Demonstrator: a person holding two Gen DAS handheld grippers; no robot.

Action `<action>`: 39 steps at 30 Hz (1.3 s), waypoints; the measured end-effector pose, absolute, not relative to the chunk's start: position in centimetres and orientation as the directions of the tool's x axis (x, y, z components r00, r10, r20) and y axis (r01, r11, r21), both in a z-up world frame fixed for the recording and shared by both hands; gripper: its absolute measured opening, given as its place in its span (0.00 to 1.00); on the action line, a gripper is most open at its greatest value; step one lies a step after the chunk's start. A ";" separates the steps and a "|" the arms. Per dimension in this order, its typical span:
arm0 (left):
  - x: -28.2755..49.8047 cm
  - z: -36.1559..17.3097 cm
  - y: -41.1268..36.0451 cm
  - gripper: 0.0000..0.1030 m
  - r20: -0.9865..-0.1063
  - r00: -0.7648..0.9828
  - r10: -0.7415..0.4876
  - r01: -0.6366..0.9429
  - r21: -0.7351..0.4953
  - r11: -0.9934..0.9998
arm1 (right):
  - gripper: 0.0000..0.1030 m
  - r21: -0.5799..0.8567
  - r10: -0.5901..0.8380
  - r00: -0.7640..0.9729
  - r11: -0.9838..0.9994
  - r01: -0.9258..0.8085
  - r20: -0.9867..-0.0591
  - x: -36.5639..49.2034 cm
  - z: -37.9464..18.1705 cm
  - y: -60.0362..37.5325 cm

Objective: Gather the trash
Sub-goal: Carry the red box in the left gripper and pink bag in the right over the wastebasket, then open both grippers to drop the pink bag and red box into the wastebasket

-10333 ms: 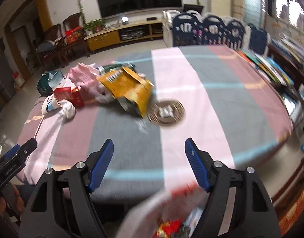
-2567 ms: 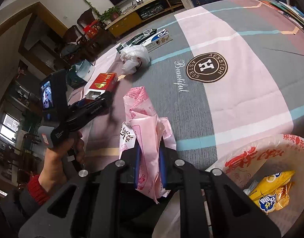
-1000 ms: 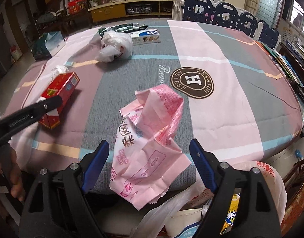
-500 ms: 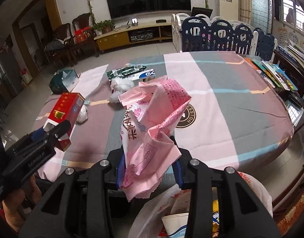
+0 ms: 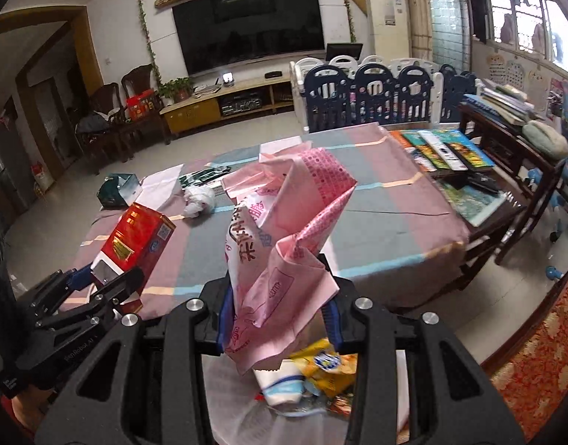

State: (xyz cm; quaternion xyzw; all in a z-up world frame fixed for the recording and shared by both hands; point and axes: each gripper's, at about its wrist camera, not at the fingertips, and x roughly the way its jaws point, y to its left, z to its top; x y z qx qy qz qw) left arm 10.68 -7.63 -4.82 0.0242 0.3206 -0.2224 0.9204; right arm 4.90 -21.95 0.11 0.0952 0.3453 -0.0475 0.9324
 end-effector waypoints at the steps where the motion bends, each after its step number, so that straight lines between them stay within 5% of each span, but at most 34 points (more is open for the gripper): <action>1: 10.0 -4.6 -8.2 0.57 -0.596 0.698 -0.397 0.437 -0.085 0.895 | 0.38 0.142 -0.032 0.760 0.976 0.162 -0.649 4.1 0.3 -22.4; 9: 6.5 -3.8 -12.0 0.57 -0.572 0.705 -0.419 0.528 0.028 0.849 | 0.38 0.165 -0.056 0.776 0.965 0.203 -0.628 -0.4 1.0 -25.6; 17: 6.4 -7.5 -15.0 0.58 -0.691 0.543 -0.478 0.641 -0.027 0.767 | 0.38 0.202 -0.059 0.774 0.951 0.236 -0.631 -1.7 0.1 -27.3; 20: 6.7 -8.6 -15.4 0.62 -0.718 0.524 -0.458 0.644 -0.018 0.765 | 0.38 0.206 -0.057 0.772 0.949 0.239 -0.633 -1.9 0.0 -27.6; 22: 6.9 -8.7 -15.3 0.76 -0.721 0.525 -0.452 0.639 -0.017 0.769 | 0.38 0.211 -0.051 0.769 0.948 0.237 -0.637 -1.8 -0.2 -27.6; 28: 7.2 -8.2 -14.6 0.80 -0.704 0.556 -0.443 0.606 -0.021 0.795 | 0.39 0.210 -0.025 0.748 0.953 0.217 -0.663 -1.1 -1.0 -27.0; 39: 8.6 -7.9 -12.5 0.81 -0.697 0.597 -0.397 0.508 -0.054 0.860 | 0.66 0.219 -0.005 0.740 0.954 0.206 -0.673 -0.8 -1.4 -26.1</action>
